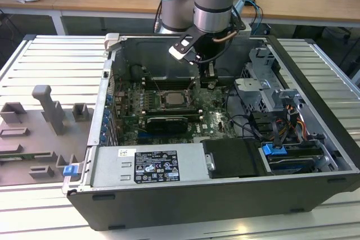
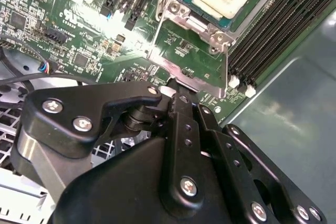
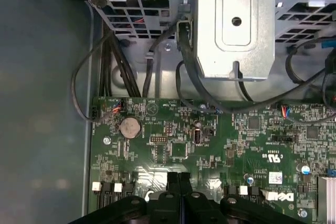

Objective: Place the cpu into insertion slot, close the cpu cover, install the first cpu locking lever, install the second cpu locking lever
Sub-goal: 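Close the cpu cover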

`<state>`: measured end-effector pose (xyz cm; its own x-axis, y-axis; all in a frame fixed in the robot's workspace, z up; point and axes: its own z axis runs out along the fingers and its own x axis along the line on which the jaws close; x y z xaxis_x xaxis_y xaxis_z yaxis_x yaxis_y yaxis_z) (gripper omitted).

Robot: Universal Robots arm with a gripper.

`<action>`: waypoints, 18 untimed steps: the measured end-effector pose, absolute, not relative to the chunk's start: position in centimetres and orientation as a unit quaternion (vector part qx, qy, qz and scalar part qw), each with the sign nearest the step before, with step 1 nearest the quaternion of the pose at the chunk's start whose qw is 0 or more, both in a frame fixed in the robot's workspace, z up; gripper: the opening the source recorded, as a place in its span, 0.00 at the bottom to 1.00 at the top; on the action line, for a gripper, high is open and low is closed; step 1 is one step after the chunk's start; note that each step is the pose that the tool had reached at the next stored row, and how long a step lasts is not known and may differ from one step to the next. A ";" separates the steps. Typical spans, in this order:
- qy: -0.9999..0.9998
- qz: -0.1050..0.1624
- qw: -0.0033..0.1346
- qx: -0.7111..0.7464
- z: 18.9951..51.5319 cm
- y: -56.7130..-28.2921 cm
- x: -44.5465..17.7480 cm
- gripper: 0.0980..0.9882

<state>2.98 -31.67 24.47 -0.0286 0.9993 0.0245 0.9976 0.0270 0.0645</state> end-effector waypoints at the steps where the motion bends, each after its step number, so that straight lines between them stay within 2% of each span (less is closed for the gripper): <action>1: 0.716 0.032 0.014 0.697 24.5 -31.7 2.9 0.01; 18: 0.717 0.033 0.015 0.697 24.0 -31.7 -1.4 0.01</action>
<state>-1.43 -31.66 23.99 -0.0289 0.9993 0.0244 0.9974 0.0272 0.0669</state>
